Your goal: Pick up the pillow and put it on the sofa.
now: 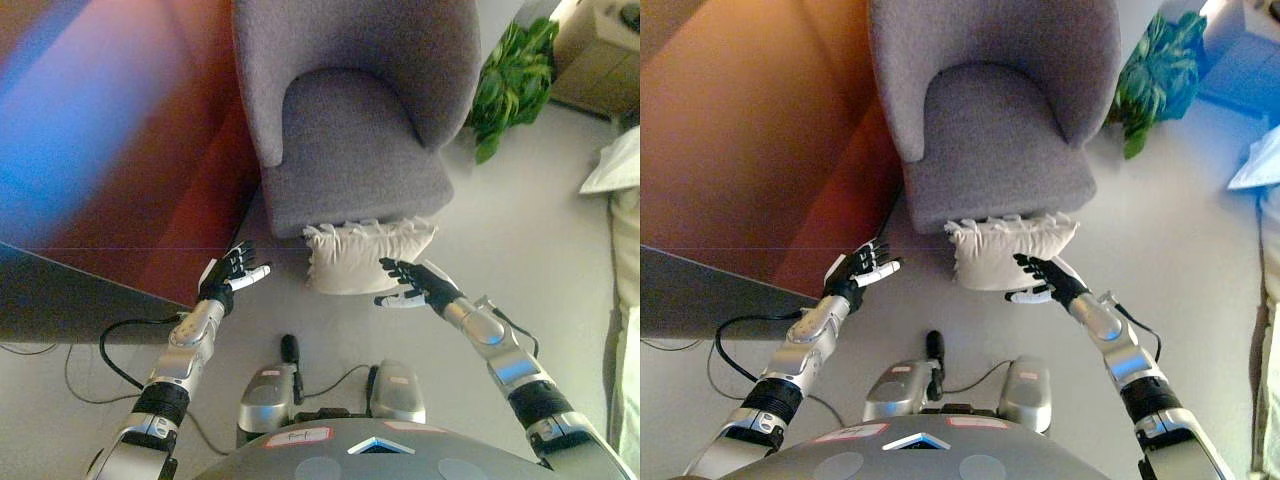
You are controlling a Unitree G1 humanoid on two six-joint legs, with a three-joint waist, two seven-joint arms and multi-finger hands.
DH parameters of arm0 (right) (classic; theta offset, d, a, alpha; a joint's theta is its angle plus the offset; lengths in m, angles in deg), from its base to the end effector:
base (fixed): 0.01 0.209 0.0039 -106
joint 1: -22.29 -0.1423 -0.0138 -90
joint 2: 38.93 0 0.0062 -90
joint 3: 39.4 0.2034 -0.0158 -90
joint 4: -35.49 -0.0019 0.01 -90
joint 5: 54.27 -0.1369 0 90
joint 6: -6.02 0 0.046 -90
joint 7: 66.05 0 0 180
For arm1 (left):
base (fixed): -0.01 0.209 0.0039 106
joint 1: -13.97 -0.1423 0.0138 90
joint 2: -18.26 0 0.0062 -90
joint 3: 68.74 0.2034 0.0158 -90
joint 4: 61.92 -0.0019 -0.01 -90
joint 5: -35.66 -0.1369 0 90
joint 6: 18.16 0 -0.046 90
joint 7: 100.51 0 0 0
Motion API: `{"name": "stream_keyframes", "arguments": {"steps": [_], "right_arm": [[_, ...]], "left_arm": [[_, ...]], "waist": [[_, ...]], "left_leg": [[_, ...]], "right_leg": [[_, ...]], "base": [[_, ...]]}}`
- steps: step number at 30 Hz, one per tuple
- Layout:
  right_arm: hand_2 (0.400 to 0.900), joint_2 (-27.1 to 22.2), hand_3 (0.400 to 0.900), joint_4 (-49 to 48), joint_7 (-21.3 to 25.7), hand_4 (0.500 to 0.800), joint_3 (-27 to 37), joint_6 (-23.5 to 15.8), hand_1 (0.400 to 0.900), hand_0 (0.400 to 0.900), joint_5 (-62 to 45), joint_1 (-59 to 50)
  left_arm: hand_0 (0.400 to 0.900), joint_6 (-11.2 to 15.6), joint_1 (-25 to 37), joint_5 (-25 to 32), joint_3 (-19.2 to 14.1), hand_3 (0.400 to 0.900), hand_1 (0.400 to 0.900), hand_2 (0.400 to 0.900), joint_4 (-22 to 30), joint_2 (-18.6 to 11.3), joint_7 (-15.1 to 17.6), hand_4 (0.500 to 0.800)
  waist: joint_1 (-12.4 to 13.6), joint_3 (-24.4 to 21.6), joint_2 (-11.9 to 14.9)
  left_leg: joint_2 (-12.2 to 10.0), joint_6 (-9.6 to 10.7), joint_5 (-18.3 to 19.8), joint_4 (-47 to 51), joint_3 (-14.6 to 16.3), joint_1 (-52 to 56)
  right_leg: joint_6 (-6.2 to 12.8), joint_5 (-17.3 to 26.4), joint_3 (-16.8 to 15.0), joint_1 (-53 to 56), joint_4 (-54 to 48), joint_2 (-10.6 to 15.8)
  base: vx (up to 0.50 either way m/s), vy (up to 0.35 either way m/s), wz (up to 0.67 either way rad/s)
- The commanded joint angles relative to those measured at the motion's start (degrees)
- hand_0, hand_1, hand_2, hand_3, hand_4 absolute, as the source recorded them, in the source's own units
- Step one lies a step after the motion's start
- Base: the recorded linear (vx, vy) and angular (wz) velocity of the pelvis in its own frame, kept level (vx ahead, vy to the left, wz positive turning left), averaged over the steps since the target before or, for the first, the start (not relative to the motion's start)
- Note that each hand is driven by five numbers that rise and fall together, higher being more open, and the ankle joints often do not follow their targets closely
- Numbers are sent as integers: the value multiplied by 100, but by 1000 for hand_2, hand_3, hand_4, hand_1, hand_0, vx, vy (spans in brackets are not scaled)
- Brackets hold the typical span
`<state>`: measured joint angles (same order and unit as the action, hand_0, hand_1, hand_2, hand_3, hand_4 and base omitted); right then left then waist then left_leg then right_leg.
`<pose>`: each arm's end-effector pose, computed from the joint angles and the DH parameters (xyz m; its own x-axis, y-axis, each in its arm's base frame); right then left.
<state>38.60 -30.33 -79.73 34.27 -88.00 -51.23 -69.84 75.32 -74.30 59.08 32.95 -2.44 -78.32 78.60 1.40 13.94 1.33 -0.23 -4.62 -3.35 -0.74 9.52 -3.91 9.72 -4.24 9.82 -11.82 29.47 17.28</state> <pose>0.1880 -0.2368 -0.0291 0.8188 0.2698 -0.5068 -0.5000 0.7689 -0.3985 0.1800 0.2321 -0.0492 0.8885 0.0089 -0.4588 0.0093 0.9993 0.0372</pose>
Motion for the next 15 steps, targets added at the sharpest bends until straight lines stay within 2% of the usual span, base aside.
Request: {"name": "stream_keyframes", "arguments": {"steps": [1,2,3,5,6,8,10,15], "right_arm": [[900,-184,900,-283,362,800,-37,-344,900,900,-8,-505],[900,-191,900,-231,438,800,-15,-363,900,900,17,-509],[900,-203,900,-292,436,800,6,-349,900,900,40,-488],[900,-211,900,-328,460,800,33,-357,900,900,94,-446],[900,-219,900,-388,454,800,67,-343,900,900,105,-424],[900,-223,900,-463,421,800,124,-336,900,900,97,-327],[900,-234,900,-435,435,800,179,-357,900,900,102,-277],[900,-562,900,-527,662,800,337,-364,900,900,411,-358]], "left_arm": [[900,522,369,177,-141,900,900,900,431,-10,42,800],[900,544,469,159,-96,900,900,900,363,-8,40,800],[900,537,471,156,-119,900,900,900,341,-25,45,800],[900,548,474,147,-165,900,900,900,353,-53,42,800],[900,541,462,145,-181,900,900,900,355,-61,40,800],[900,548,460,142,-187,900,900,900,315,-30,28,800],[900,561,471,111,-163,900,900,900,266,56,18,800],[900,545,627,253,-28,900,900,900,362,187,38,800]], "waist": [[-168,11,-18],[-256,36,83],[-291,48,125],[-322,66,207],[-354,71,217],[-360,43,293],[-316,-12,300],[-382,74,98]], "left_leg": [[52,239,257,-50,-565,-109],[104,380,347,-2,-655,-81],[101,432,395,30,-686,-13],[54,526,430,110,-721,103],[22,560,430,140,-750,146],[39,626,490,182,-835,177],[-12,711,481,242,-839,166],[-389,953,284,249,-1148,-182]], "right_leg": [[-86,499,213,146,-865,-66],[66,916,-115,-17,-2007,59],[163,1242,-216,-12,-2408,128],[329,1791,-215,-122,-2900,243],[372,1922,-253,-163,-2945,252],[395,1967,-266,-45,-3173,237],[444,1987,32,65,-3352,255],[331,1740,299,76,-3182,69]], "base": [[116,-203,22],[144,-238,29],[186,-309,33],[140,-219,19],[87,-143,14],[90,-196,27],[80,-236,24],[-23,-232,61]]}}
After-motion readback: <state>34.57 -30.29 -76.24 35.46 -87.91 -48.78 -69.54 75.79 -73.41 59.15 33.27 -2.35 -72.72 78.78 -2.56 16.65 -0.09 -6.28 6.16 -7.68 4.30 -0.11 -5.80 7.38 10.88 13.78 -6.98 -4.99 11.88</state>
